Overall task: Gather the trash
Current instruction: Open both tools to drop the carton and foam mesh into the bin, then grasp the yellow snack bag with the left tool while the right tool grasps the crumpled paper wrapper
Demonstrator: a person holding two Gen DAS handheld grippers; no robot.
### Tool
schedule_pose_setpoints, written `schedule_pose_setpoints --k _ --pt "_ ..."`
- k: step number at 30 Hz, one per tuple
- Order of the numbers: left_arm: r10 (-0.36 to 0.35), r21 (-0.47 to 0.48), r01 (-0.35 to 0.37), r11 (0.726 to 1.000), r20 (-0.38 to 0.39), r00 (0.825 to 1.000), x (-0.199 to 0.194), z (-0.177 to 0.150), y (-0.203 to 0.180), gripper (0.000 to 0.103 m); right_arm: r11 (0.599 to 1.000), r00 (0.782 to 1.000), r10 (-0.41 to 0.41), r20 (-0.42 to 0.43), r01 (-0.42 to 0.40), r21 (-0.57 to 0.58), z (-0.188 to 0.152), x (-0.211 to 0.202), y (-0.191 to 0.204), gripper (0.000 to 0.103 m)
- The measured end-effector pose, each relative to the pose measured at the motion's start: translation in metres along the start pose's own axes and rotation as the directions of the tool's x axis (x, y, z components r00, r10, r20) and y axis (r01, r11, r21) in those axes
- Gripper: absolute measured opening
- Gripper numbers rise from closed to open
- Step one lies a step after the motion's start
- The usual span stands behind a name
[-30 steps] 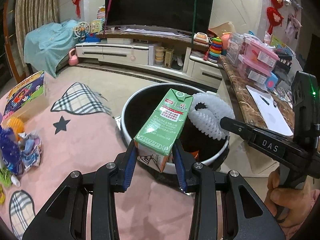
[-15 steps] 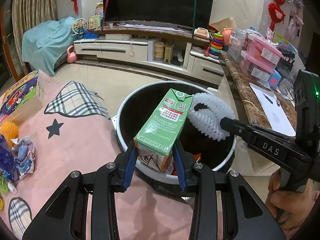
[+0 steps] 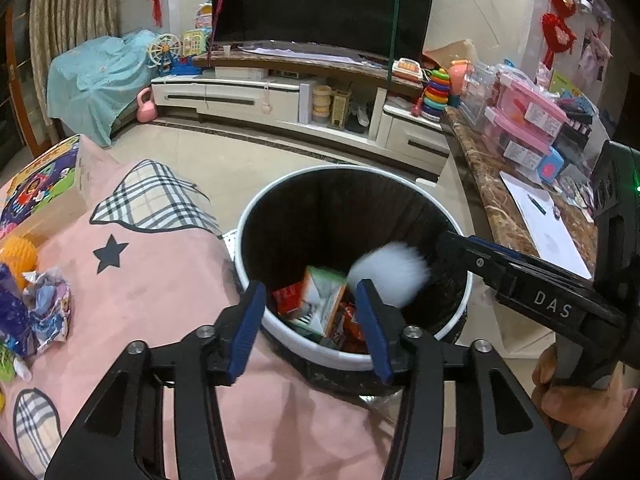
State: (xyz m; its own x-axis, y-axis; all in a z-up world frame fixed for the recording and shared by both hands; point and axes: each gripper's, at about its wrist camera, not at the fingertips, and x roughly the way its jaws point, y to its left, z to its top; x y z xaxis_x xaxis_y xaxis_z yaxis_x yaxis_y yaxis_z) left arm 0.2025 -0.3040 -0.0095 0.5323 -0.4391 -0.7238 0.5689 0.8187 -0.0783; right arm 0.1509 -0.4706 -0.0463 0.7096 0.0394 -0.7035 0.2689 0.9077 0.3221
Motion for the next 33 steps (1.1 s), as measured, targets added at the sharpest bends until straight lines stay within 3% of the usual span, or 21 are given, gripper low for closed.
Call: schedule_pose_setpoints --k 3,6,13,25,33 --pt "0.005 -0.021 -0.005 1.000 0.019 1.000 -0.010 -0.007 0.006 0.053 1.000 1.000 -0.003 0.019 0.003 0.000 0.000 -0.005 0.003 0.067" --pt "0.010 -0.054 -0.009 0.999 0.027 1.000 -0.019 -0.019 0.017 0.056 1.000 1.000 0.002 0.025 -0.002 -0.001 -0.003 -0.008 0.008 0.070" --pt "0.042 -0.146 -0.041 0.988 0.000 0.999 -0.032 -0.053 0.046 0.059 0.999 0.999 0.020 0.041 -0.019 -0.026 -0.016 -0.016 0.029 0.089" --pt "0.113 -0.298 -0.113 0.948 -0.017 0.993 -0.066 -0.111 0.102 0.061 0.990 0.995 0.097 -0.008 -0.098 -0.099 -0.052 -0.015 0.083 0.092" --pt "0.171 -0.402 -0.169 0.900 -0.031 0.985 -0.092 -0.145 0.139 0.067 0.979 0.989 0.135 -0.060 -0.143 -0.147 -0.072 -0.010 0.117 0.096"
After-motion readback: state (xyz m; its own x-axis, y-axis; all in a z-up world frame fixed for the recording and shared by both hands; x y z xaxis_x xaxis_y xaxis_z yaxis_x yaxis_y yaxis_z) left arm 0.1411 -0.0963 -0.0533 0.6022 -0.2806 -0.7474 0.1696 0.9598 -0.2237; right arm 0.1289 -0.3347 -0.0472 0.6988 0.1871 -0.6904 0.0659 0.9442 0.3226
